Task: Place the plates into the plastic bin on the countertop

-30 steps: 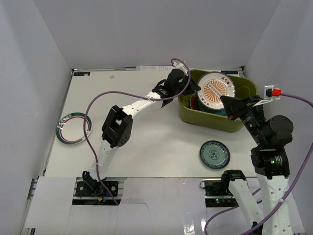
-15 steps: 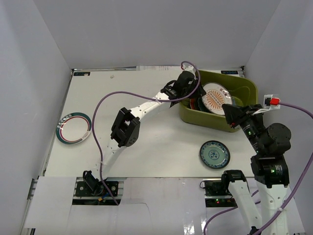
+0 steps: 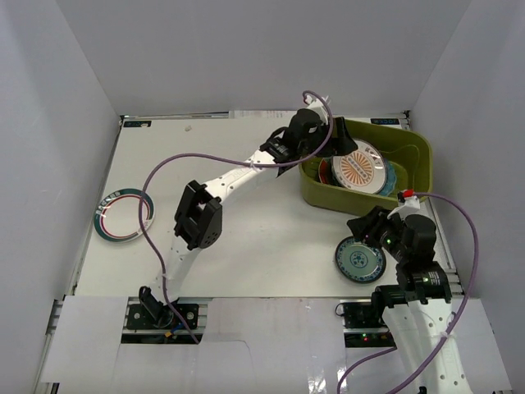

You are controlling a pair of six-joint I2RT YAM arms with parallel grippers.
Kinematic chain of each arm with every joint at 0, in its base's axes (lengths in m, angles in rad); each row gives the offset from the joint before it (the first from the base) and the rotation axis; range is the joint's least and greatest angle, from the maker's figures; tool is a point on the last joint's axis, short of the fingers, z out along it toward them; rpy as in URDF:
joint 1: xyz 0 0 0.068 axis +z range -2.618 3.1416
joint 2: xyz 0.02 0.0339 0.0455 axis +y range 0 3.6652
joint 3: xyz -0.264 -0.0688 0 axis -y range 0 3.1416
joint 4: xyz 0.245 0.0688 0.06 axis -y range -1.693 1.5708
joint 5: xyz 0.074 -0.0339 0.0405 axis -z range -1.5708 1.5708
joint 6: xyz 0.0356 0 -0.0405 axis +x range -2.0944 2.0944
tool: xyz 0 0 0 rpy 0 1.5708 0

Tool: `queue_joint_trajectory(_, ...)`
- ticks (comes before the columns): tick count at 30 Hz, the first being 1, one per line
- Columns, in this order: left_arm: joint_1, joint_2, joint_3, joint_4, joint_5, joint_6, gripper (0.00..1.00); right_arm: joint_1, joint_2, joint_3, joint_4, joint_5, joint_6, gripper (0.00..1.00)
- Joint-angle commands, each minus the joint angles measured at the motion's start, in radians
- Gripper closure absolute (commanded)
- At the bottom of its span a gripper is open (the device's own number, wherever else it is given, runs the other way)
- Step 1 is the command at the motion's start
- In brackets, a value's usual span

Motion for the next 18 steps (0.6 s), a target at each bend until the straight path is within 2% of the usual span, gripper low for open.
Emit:
queue_joint_trajectory(1,-0.001,-0.295,-0.071,0.09,0.057,0.073,0.05,0.005,-0.017,-0.09,0.007,-0.04,0.052,0.44)
queue_joint_trajectory(3,-0.001,-0.439,-0.177,0.114,0.063,0.082,0.04,0.005,-0.024,-0.134,0.017,-0.018,0.071,0.35)
queue_joint_trajectory(5,-0.001,-0.606,-0.472,0.177,0.049,0.093,0.03,0.005,-0.031,-0.172,0.002,0.046,0.095,0.19)
queue_joint_trajectory(6,-0.001,-0.666,-0.474,0.178,0.049,0.093,0.03,0.005,-0.034,-0.181,-0.001,0.068,0.106,0.16)
queue_joint_trajectory(7,-0.001,-0.721,-0.63,0.208,0.028,0.087,0.03,0.005,-0.039,-0.186,-0.009,0.099,0.123,0.11)
queue_joint_trajectory(9,-0.001,-0.89,-0.774,0.217,0.008,0.082,0.02,0.005,-0.053,-0.183,-0.036,0.208,0.18,0.02)
queue_joint_trajectory(10,-0.001,-0.942,-0.899,0.205,-0.012,0.078,0.02,0.005,-0.057,-0.181,-0.042,0.244,0.198,0.01)
queue_joint_trajectory(11,-0.001,-0.994,-0.952,0.196,-0.02,0.081,0.02,0.005,-0.059,-0.184,-0.047,0.31,0.228,0.04)
queue_joint_trajectory(14,-0.002,-1.177,-1.096,0.089,-0.04,0.094,0.02,0.003,-0.045,-0.189,-0.079,0.442,0.279,0.05)
queue_joint_trajectory(18,-0.002,-1.367,-1.208,-0.058,-0.044,0.131,0.02,-0.014,0.039,-0.175,-0.111,0.567,0.371,0.04)
